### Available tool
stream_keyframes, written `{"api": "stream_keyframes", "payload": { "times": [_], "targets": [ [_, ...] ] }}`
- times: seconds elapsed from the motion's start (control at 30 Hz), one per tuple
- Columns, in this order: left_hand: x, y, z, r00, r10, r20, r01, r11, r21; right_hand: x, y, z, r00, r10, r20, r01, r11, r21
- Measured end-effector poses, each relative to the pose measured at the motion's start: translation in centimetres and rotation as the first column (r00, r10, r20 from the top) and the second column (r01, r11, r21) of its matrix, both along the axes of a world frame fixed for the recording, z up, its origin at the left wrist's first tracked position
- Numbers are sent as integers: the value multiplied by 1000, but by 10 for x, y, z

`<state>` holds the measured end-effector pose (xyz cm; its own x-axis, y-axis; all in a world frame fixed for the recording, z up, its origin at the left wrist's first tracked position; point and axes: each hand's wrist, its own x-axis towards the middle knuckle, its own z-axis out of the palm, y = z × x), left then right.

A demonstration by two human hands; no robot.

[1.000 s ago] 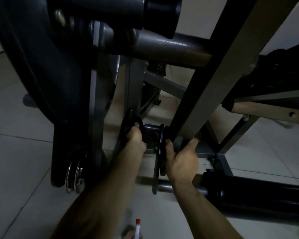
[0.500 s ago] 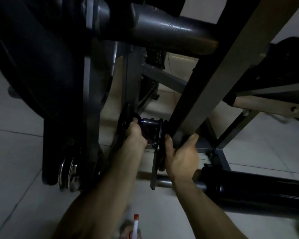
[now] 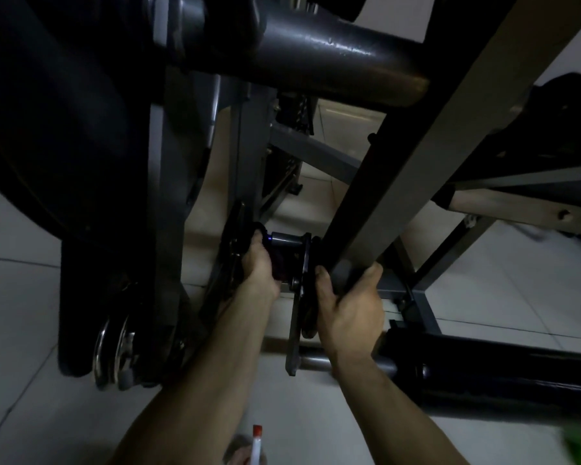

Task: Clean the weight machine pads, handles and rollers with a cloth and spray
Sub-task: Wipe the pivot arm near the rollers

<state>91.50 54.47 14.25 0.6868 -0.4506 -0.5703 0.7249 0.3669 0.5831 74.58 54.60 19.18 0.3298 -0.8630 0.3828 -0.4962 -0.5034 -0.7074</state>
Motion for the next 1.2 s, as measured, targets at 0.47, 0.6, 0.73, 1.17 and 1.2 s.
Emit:
{"api": "stream_keyframes", "payload": {
  "times": [0.47,0.6,0.73,1.17,1.2],
  "targets": [
    [-32,51,-12,657,-70,751,-340,861,377,1,2,0,1000,-7,9,7,1000,-10],
    [-25,32,8,819,0,573,-244,905,348,1,2,1,1000,-4,-8,4,1000,-12],
    [-24,20,2,991,-31,131,12,990,140,0,3,2,1000,-10,-11,10,1000,-20],
    [-13,18,-23,983,-148,-108,124,971,-205,-2,-3,-6,1000,16,12,-16,999,-46],
    [-13,17,-23,982,-155,-106,132,972,-195,-2,-4,-7,1000,19,14,-18,999,-46]
  ]
}}
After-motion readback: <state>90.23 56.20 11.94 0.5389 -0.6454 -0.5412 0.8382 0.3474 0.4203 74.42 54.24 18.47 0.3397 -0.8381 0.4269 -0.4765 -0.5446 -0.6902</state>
